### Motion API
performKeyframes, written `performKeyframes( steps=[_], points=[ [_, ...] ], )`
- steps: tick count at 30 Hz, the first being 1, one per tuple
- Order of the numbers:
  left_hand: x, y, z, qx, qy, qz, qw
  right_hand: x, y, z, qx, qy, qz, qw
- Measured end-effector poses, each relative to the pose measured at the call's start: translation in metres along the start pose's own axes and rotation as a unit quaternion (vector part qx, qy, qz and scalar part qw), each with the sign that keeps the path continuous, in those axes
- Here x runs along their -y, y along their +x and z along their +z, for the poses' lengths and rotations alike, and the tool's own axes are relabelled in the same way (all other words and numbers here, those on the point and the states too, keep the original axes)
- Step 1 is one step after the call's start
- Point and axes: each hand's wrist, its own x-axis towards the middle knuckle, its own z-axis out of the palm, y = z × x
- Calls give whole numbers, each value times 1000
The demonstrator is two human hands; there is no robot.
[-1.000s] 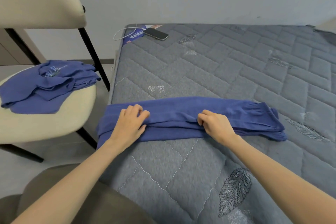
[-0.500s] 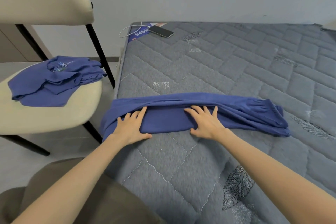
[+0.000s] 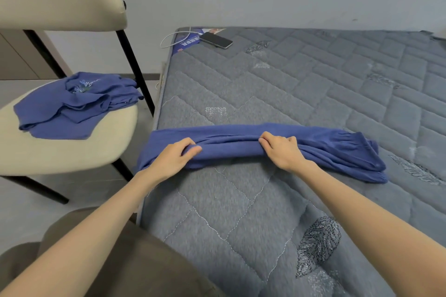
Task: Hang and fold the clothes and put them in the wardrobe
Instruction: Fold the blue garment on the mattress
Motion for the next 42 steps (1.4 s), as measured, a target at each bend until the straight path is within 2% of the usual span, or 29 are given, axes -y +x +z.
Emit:
performKeyframes(
  steps=[3, 5, 7, 9, 12, 15, 17, 19, 20, 22, 24, 26, 28, 31, 36, 39, 42],
  points=[
    [5, -15, -2, 74, 91, 47, 992, -4, -16, -1, 44, -23, -59, 997],
    [5, -24, 1, 89, 180, 79, 976, -6, -28, 4, 84, -74, -109, 988],
    [1, -32, 3, 108, 236, 74, 963, -6, -38, 9, 131, -77, -106, 983],
    [-1, -40, 5, 130, 255, 57, 957, -4, -45, 11, 136, -47, -77, 987],
    [-2, -46, 5, 124, 258, 57, 956, -1, -50, 9, 98, -75, -107, 987],
    [-3, -50, 5, 134, 259, 74, 954, 2, -55, 2, 110, -21, -97, 989],
    [-2, -51, 4, 165, 275, 73, 944, 2, -57, -4, 146, -19, -79, 986],
    [-2, -53, 3, 210, 262, 27, 942, 4, -58, -9, 207, -33, -44, 977],
    [-3, -53, 3, 217, 248, 1, 944, 6, -58, -10, 211, -41, -27, 976],
    [-8, -53, 3, 171, 204, -28, 964, 11, -54, -14, 137, -28, -8, 990],
    [-13, -47, 3, 81, 156, -28, 984, 12, -50, -15, 34, -8, -9, 999],
    [-17, -40, 2, 9, 158, -8, 987, 12, -44, -17, -14, 12, -29, 999],
    [-17, -31, 2, -23, 172, 12, 985, 10, -35, -16, -2, 12, -30, 999],
    [-15, -14, 6, -27, 211, -14, 977, 7, -17, -10, 20, -20, 19, 999],
    [-11, 8, 19, 11, 271, -62, 961, 9, 0, -2, 92, -74, 46, 992],
    [-12, 12, 27, -6, 321, -65, 945, 10, 4, -1, 70, -96, 22, 993],
    [-9, 11, 30, -55, 351, -26, 935, 9, 2, -4, 8, -66, -5, 998]
  ],
)
